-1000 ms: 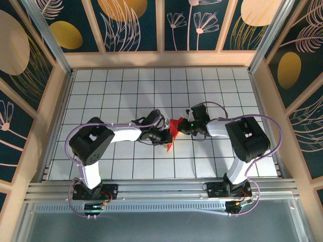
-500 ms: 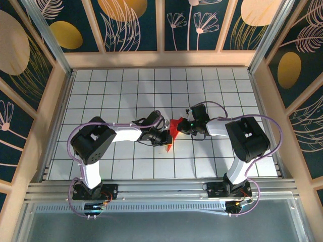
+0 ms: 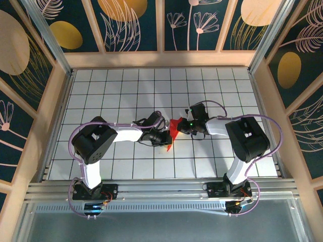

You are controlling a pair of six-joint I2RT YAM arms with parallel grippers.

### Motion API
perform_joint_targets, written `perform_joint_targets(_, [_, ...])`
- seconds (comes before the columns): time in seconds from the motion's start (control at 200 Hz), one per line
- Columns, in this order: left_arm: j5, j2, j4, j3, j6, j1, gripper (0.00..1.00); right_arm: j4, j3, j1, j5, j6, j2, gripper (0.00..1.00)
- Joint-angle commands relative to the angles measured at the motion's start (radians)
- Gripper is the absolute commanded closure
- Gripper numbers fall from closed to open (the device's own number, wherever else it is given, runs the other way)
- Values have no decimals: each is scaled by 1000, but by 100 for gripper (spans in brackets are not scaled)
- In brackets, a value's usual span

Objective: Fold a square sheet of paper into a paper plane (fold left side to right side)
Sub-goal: Fold the wing for the fifth time at the center of the table.

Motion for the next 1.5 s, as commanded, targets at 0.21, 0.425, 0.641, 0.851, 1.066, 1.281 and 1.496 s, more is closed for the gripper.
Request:
perform_joint_targets(0.21, [-168,60,-172,9,24,-31,100,-45,4,-7,6,-38,-142,100])
perform_joint_targets(0.425, [-192,67,-202,49,38,-36,100,93,-102,0,-54,12,-191,100])
perform_joint_targets(0.641, [-207,68,-225,57,45,-36,100,143,-111,28,-64,28,-136,100])
perform_joint_targets(0.851, [-219,70,-245,63,48,-37,100,153,-98,41,-42,23,-73,100])
perform_joint_targets(1.066, [-229,72,-266,69,54,-37,100,122,-84,37,15,-9,-32,100])
perform_joint_targets(1.281, [-255,73,-304,79,65,-37,100,99,-81,15,46,-31,-7,100])
perform_joint_targets(1.496, [-256,76,-309,69,69,-38,100,76,-63,-21,62,-55,3,100])
